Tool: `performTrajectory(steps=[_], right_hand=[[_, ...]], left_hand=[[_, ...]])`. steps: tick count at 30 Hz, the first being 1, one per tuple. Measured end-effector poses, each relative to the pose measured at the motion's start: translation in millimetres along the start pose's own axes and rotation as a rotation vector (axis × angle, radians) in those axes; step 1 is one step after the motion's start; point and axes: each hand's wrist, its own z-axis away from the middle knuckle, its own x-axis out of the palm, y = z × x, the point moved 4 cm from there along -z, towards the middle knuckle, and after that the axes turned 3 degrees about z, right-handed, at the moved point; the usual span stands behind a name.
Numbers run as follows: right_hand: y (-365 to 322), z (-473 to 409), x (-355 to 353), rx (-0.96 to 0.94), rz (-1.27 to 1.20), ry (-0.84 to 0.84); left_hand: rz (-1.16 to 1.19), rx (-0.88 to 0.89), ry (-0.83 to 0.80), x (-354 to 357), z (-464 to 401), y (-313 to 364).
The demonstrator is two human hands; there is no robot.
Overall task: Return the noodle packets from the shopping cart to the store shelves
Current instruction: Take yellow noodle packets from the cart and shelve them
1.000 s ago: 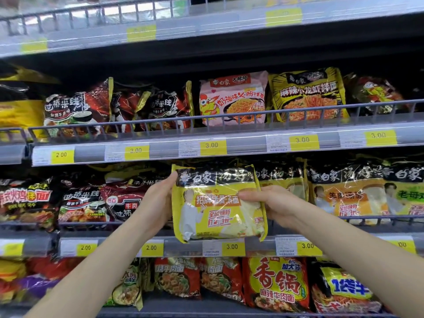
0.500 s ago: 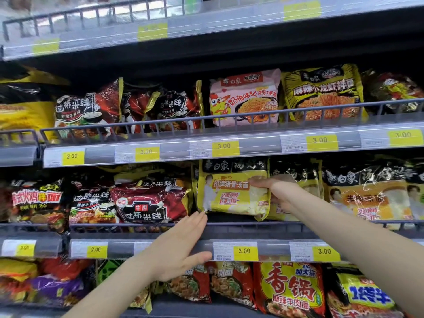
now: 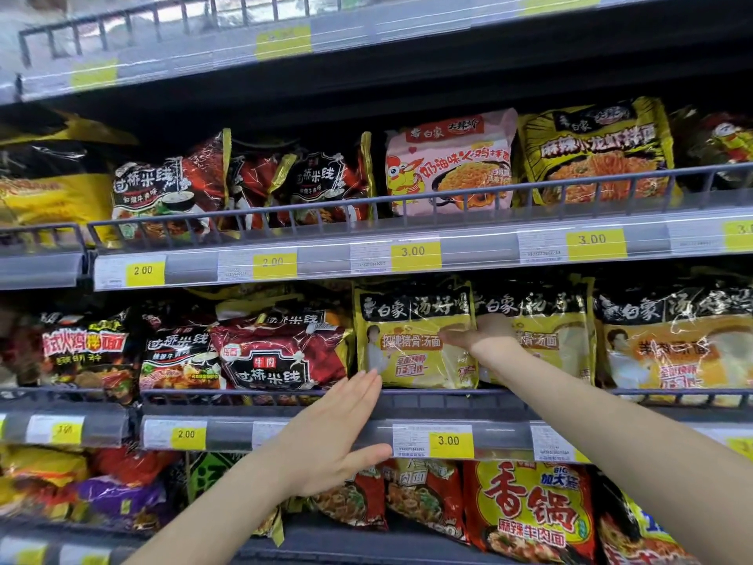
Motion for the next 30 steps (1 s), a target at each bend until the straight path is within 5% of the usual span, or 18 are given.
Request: performTrajectory(steps=[8, 12, 17, 24, 30], right_hand=[[-22.6, 4.9, 8.0, -0.172, 0.485, 0.040], [-27.0, 15.4, 1.7, -0.202, 0.640, 0.051], [-24.6, 23.6, -14.0, -0.223, 0.647, 0.154], [-20.7, 30.2, -4.6, -0.148, 0.520, -0.065], [-16.7, 28.5, 13.0, -0.161, 0.394, -0.152]], left_hand=[[0.062, -0.085, -0.004, -6.1, -2.8, 3.4], [0.433, -0.197, 0.097, -29.5, -8.7, 22.1], [0.906, -0.400, 0.255, -53.9, -38.6, 23.0], [1.082, -0.708, 0.205, -45.8, -76.2, -0.4], [1.185, -0.754, 0.191, -42.4, -75.3, -5.9]])
